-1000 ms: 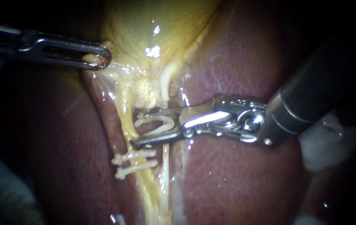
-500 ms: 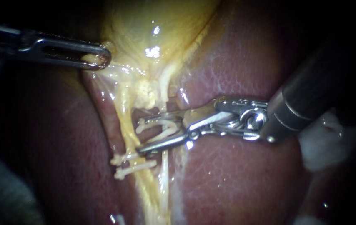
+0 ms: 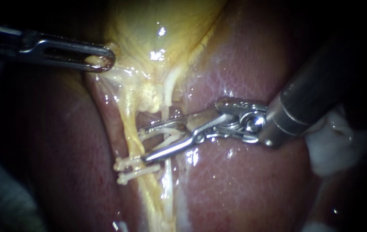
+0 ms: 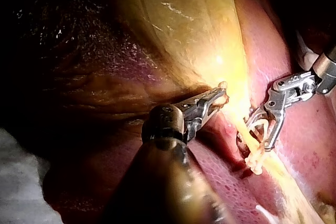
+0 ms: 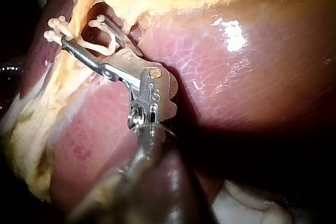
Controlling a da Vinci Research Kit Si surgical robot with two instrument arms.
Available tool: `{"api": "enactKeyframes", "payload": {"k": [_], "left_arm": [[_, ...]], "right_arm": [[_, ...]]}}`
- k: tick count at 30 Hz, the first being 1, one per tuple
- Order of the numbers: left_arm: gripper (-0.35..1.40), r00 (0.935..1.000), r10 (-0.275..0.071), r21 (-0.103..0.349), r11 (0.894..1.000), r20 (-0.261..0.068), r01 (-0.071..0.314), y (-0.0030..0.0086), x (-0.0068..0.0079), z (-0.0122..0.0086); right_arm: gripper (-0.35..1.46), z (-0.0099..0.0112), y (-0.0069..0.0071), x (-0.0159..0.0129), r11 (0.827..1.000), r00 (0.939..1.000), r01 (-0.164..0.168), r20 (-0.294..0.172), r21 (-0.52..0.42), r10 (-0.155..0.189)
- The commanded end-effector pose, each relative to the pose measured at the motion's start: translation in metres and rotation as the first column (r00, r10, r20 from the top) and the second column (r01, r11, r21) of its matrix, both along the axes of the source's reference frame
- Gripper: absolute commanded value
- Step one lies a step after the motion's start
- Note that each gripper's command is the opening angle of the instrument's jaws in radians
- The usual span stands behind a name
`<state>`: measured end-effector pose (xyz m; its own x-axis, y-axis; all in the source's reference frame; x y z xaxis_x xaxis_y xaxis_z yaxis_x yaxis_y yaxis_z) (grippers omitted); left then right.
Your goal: Clipping third clip left tube
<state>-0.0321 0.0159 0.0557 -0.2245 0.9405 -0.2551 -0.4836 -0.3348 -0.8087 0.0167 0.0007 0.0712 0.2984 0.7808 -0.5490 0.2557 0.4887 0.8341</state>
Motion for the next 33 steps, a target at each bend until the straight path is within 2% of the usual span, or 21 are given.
{"api": "enactKeyframes", "payload": {"k": [1,10,19,33], "left_arm": [[-0.35,1.0000,0.000,0.000,1.000,0.000,0.000,0.0000,0.0000,0.0000],[-0.35,1.0000,0.000,0.000,1.000,0.000,0.000,0.0000,0.0000,0.0000],[-0.35,1.0000,0.000,0.000,1.000,0.000,0.000,0.0000,0.0000,0.0000],[-0.35,1.0000,0.000,0.000,1.000,0.000,0.000,0.0000,0.0000,0.0000]], "right_arm": [[0.50,-0.0001,-0.0001,0.0002,1.000,1.0000,-0.005,-0.008,0.002,0.005],[0.50,-0.0010,-0.0005,0.0019,0.998,0.9977,-0.037,-0.055,0.054,0.040],[0.50,-0.0027,-0.0004,0.0034,0.993,0.9928,-0.061,-0.097,0.099,0.071],[0.50,-0.0050,0.0008,0.0056,0.989,0.9897,-0.079,-0.109,0.126,0.092]]}}
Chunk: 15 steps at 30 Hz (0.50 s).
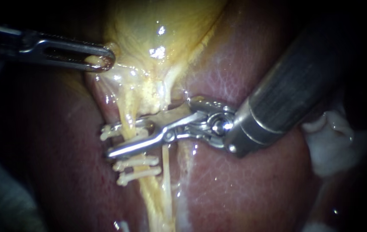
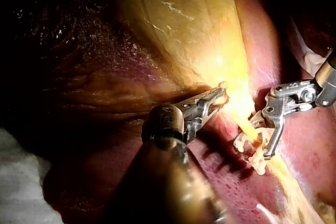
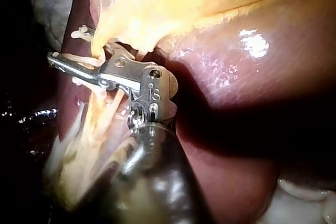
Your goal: Clipping third clip left tube
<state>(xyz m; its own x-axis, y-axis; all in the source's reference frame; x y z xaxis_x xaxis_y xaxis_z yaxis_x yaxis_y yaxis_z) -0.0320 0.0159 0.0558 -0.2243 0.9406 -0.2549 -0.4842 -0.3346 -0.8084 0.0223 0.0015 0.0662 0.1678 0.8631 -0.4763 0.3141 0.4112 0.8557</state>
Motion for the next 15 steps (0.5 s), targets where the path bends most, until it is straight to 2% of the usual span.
{"api": "enactKeyframes", "payload": {"k": [1,10,15], "left_arm": [[-0.35,1.0000,0.000,0.000,1.000,0.000,0.000,0.0000,0.0000,0.0000],[-0.35,1.0000,0.000,0.000,1.000,0.000,0.000,0.0000,0.0000,0.0000],[-0.35,1.0000,0.000,0.000,1.000,0.000,0.000,0.0000,0.0000,0.0000]], "right_arm": [[0.50,-0.0002,0.0001,0.0000,1.000,1.0000,0.001,0.000,0.002,-0.001],[0.50,-0.0029,0.0023,-0.0005,1.000,0.9999,-0.002,-0.010,0.024,0.002],[0.48,-0.0035,0.0024,-0.0006,1.000,0.9999,-0.003,-0.017,0.029,0.004]]}}
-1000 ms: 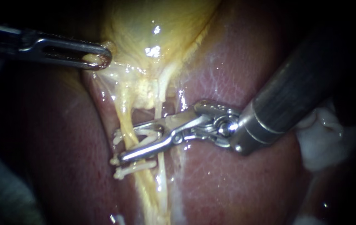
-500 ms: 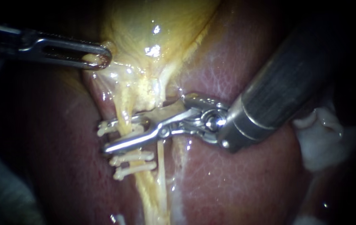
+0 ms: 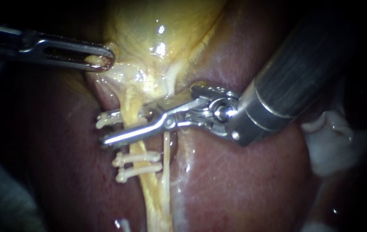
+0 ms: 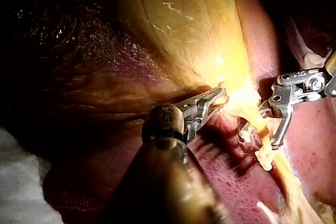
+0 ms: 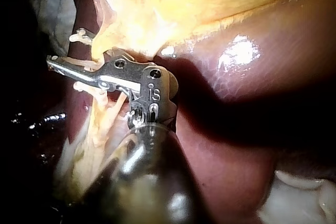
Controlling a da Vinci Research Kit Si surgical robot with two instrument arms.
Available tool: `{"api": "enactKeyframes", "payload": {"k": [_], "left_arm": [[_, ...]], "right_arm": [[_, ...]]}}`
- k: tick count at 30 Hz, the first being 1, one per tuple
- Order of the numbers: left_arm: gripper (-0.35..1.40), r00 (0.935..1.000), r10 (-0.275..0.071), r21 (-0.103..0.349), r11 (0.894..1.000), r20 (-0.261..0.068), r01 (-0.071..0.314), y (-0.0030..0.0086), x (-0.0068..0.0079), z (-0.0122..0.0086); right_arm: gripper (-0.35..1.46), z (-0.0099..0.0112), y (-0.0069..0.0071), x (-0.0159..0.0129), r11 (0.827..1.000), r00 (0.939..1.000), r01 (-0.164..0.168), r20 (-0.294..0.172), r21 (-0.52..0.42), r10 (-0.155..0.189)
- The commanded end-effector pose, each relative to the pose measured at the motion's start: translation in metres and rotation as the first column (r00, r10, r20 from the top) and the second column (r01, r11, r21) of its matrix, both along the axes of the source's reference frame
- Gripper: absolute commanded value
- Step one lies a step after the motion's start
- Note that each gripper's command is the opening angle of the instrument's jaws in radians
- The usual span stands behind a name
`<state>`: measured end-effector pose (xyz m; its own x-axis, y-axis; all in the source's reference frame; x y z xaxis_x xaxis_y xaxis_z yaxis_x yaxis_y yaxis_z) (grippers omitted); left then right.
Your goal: Clipping third clip left tube
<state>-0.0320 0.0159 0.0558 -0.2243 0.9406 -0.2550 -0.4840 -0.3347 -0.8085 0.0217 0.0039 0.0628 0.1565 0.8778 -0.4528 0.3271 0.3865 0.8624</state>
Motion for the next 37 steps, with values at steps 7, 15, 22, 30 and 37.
{"api": "enactKeyframes", "payload": {"k": [7,15,22,30,37], "left_arm": [[-0.35,1.0000,0.000,0.000,1.000,0.000,0.000,0.0000,0.0000,0.0000],[-0.35,1.0000,0.000,0.000,1.000,0.000,0.000,0.0000,0.0000,0.0000],[-0.35,1.0000,0.000,0.000,1.000,0.000,0.000,0.0000,0.0000,0.0000],[-0.35,1.0000,0.001,0.000,1.000,0.000,-0.001,0.0001,0.0000,0.0000],[-0.35,1.0000,0.001,0.000,1.000,0.000,-0.001,0.0001,0.0000,0.0001]], "right_arm": [[0.34,-0.0003,-0.0001,-0.0002,1.000,1.0000,0.004,-0.002,0.000,-0.004],[0.07,-0.0009,0.0004,-0.0007,1.000,1.0000,0.005,-0.005,0.005,-0.005],[-0.35,-0.0011,0.0004,-0.0010,1.000,1.0000,-0.003,0.000,0.006,0.003],[-0.35,-0.0011,0.0002,-0.0012,1.000,1.0000,-0.001,0.001,0.011,0.001],[-0.35,-0.0009,0.0001,-0.0012,1.000,1.0000,0.002,0.005,0.021,-0.002]]}}
